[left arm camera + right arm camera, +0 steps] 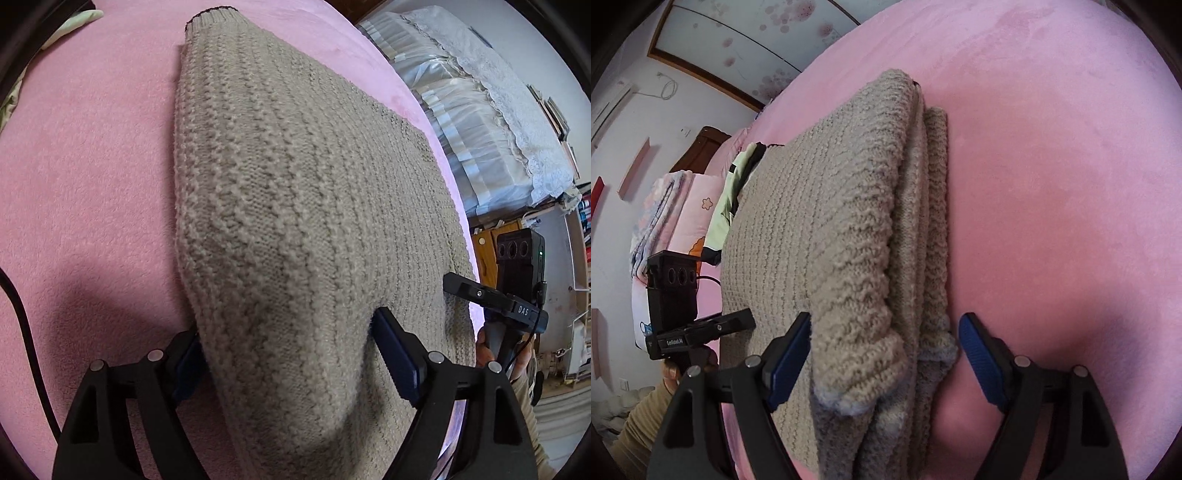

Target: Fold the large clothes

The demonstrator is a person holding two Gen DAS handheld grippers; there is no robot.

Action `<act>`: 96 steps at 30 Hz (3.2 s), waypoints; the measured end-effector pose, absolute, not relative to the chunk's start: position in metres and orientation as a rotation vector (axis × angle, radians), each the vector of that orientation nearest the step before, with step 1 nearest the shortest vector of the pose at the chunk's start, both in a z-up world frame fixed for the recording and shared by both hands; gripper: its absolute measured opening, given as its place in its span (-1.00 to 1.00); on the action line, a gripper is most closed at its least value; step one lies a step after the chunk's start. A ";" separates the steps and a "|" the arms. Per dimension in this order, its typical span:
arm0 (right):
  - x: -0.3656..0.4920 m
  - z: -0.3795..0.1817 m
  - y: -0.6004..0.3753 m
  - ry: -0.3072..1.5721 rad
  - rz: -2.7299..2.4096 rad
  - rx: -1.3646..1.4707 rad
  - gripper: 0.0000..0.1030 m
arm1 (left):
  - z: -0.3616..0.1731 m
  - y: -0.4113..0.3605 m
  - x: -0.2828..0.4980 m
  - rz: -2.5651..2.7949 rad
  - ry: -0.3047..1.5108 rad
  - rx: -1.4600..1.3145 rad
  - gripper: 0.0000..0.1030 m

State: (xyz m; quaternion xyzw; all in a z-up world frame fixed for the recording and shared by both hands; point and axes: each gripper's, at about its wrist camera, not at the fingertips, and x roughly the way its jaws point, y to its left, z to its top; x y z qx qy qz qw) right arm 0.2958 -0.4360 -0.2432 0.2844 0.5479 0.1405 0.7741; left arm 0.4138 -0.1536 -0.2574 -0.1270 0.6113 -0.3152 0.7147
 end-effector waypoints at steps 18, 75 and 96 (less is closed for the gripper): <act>0.296 -0.240 -0.420 1.099 0.356 0.648 0.06 | -0.242 -0.156 0.401 -0.674 1.272 -0.198 0.08; 0.574 -0.189 -0.018 0.928 0.355 0.274 0.22 | -0.184 0.246 0.625 -0.157 0.972 -0.142 0.67; 0.367 0.008 -0.074 0.917 0.258 0.228 0.22 | 0.028 0.189 0.393 -0.144 0.870 -0.151 0.67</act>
